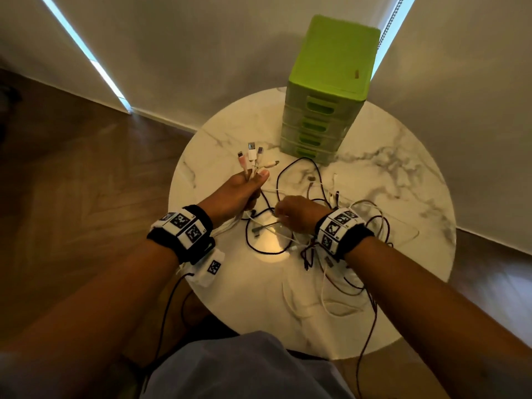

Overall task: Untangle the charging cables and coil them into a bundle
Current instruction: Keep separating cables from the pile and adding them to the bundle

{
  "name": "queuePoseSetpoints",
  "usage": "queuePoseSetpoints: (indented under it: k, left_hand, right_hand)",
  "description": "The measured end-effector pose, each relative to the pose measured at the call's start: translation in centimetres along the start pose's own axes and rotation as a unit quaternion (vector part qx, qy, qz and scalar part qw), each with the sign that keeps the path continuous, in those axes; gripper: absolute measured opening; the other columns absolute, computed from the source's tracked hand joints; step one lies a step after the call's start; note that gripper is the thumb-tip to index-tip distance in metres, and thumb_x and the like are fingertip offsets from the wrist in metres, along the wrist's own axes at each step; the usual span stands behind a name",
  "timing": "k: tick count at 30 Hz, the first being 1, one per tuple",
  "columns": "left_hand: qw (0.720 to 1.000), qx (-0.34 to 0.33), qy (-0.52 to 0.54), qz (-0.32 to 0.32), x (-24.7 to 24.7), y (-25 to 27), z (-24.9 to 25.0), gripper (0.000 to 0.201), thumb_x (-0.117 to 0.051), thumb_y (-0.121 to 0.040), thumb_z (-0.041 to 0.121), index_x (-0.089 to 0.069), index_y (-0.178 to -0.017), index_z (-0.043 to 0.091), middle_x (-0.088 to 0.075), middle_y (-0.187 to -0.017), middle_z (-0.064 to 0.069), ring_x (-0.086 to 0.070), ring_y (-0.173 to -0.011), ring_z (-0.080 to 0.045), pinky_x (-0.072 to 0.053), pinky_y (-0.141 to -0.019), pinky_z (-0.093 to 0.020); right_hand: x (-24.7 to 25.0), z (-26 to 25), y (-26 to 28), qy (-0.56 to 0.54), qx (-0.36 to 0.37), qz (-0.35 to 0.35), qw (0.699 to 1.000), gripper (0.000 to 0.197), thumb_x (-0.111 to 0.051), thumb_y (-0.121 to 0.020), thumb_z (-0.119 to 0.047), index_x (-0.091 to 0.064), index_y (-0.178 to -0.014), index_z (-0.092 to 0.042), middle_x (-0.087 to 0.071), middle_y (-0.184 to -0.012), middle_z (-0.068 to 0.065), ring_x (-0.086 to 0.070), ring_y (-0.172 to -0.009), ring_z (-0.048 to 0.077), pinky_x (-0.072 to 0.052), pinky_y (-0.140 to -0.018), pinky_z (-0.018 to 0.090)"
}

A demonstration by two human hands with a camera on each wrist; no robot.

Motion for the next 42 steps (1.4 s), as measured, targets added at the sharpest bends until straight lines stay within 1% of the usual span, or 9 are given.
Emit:
queuePoseSetpoints:
  k: [6,10,14,19,25,32,36,39,42]
  left_hand:
    - [0.997,-0.044,0.042,0.044,1.9,1.4,0.0,0.024,-0.046,-0.107,0.026,-0.038,-0.086,0.021,-0.028,-0.063,0.007,-0.025,-0.051,-0.006,-0.026,-0.051,-0.021]
    - [0.995,-0.036,0.059,0.072,4.0,1.5,-1.6,0.016,-0.048,-0.106,0.024,-0.043,-0.092,0.021,-0.035,-0.069,0.005,-0.032,-0.053,-0.005,-0.032,-0.054,-0.020]
    - [0.991,-0.013,0.098,0.094,5.0,0.8,-3.3,0.015,-0.049,-0.104,0.016,-0.045,-0.090,0.022,-0.041,-0.074,0.005,-0.035,-0.062,-0.008,-0.031,-0.061,-0.024]
    - [0.993,-0.018,0.092,0.078,3.3,-0.3,-2.9,0.015,-0.039,-0.109,0.018,-0.042,-0.095,0.021,-0.045,-0.078,0.002,-0.035,-0.064,-0.009,-0.031,-0.061,-0.025]
    - [0.988,-0.039,0.151,0.019,-0.3,-1.2,-0.8,0.020,-0.040,-0.105,0.007,-0.042,-0.092,0.022,-0.040,-0.075,0.004,-0.032,-0.058,-0.008,-0.025,-0.059,-0.026]
    - [0.971,-0.097,0.198,-0.087,-4.0,0.2,2.6,0.017,-0.055,-0.091,0.034,-0.045,-0.093,0.020,-0.050,-0.066,0.014,-0.031,-0.058,-0.006,-0.025,-0.057,-0.023]
    - [0.973,-0.116,0.167,-0.110,-4.5,0.9,2.9,0.068,-0.056,-0.095,0.051,-0.046,-0.133,-0.005,-0.050,-0.085,-0.010,-0.042,-0.068,-0.017,-0.030,-0.058,-0.025]
    - [0.974,-0.104,0.175,-0.101,-4.0,1.4,2.8,0.063,-0.049,-0.102,0.049,-0.043,-0.144,0.003,-0.063,-0.125,-0.020,-0.059,-0.112,-0.043,-0.045,-0.088,-0.045]
    - [0.975,-0.096,0.179,-0.089,-3.5,1.5,2.4,0.046,-0.038,-0.108,0.040,-0.048,-0.138,0.007,-0.065,-0.130,-0.016,-0.061,-0.124,-0.029,-0.047,-0.106,-0.047]
  right_hand:
    - [-5.3,-0.5,-2.9,0.109,-0.026,-0.010,0.994,0.021,-0.055,-0.099,-0.019,-0.060,-0.117,-0.009,-0.055,-0.121,0.015,-0.063,-0.108,0.036,-0.052,-0.086,0.041]
    - [-3.9,-1.6,-2.1,0.120,0.000,0.011,0.993,0.019,-0.053,-0.100,-0.031,-0.066,-0.107,-0.019,-0.062,-0.111,0.008,-0.063,-0.104,0.030,-0.045,-0.080,0.037]
    - [3.4,-1.5,1.4,-0.037,0.002,0.206,0.978,0.018,-0.061,-0.097,-0.035,-0.074,-0.107,-0.027,-0.074,-0.105,-0.001,-0.066,-0.101,0.023,-0.048,-0.092,0.042]
    - [11.9,-0.8,7.2,-0.384,0.017,0.346,0.856,0.022,-0.060,-0.100,-0.019,-0.071,-0.119,-0.015,-0.073,-0.094,0.004,-0.071,-0.088,0.029,-0.060,-0.087,0.042]
    - [18.4,-2.9,14.1,-0.492,0.070,0.462,0.735,0.022,-0.052,-0.104,-0.015,-0.055,-0.126,-0.014,-0.067,-0.091,0.011,-0.061,-0.071,0.021,-0.055,-0.065,0.032]
    - [11.9,-6.2,13.7,-0.411,0.010,0.425,0.806,0.015,-0.058,-0.101,-0.018,-0.049,-0.106,-0.007,-0.073,-0.082,0.008,-0.059,-0.058,0.020,-0.050,-0.055,0.034]
    - [10.6,-7.5,13.1,-0.313,-0.015,0.446,0.838,0.009,-0.062,-0.099,-0.019,-0.058,-0.107,-0.016,-0.071,-0.079,-0.003,-0.064,-0.059,0.007,-0.054,-0.059,0.025]
    - [10.2,-8.7,13.0,-0.278,-0.004,0.470,0.838,0.010,-0.064,-0.097,-0.019,-0.062,-0.107,-0.019,-0.067,-0.089,-0.005,-0.065,-0.069,0.009,-0.053,-0.063,0.023]
    - [9.4,-9.1,12.3,-0.289,-0.016,0.467,0.836,0.016,-0.067,-0.093,-0.019,-0.056,-0.104,-0.022,-0.062,-0.093,-0.006,-0.065,-0.077,0.020,-0.056,-0.066,0.033]
Point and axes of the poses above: each hand's wrist, its own y-axis away from the middle knuckle, its own x-axis out of the back of the hand, z = x × y, the point moved 8 cm from there along -y, towards the middle knuckle
